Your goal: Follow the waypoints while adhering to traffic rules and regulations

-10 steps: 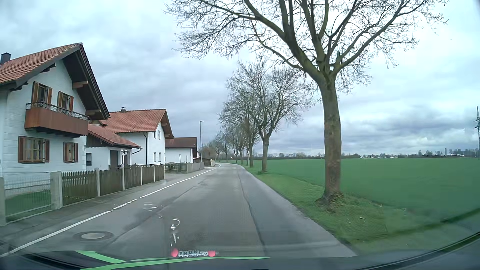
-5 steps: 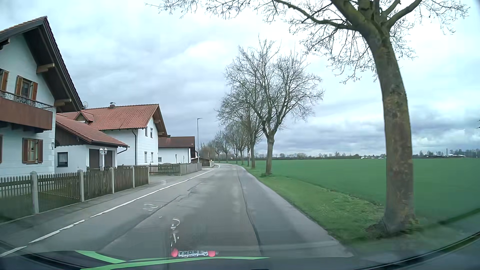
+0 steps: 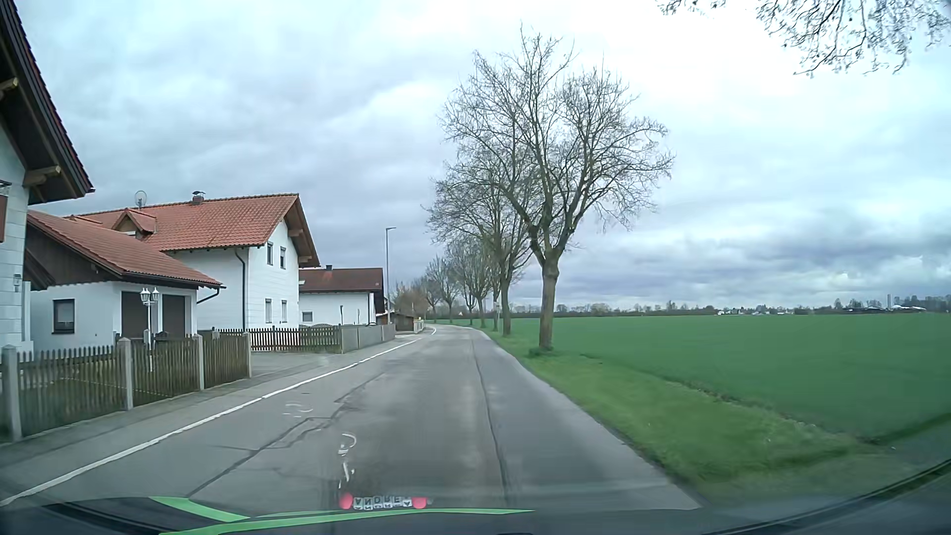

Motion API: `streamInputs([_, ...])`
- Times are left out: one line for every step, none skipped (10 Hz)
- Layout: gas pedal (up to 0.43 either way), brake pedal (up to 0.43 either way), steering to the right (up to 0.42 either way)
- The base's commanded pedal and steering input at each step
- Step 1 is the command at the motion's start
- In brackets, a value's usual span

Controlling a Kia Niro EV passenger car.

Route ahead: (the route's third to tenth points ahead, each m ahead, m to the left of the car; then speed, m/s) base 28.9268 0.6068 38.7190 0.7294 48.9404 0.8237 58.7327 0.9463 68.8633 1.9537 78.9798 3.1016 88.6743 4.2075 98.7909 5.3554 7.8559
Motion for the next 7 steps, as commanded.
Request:
streamInputs([0.067, 0.000, -0.004])
streamInputs([0.067, 0.000, -0.004])
streamInputs([0.067, 0.000, -0.004])
streamInputs([0.067, 0.000, -0.004])
streamInputs([0.079, 0.000, -0.004])
streamInputs([0.079, 0.000, -0.004])
streamInputs([0.079, 0.000, -0.004])
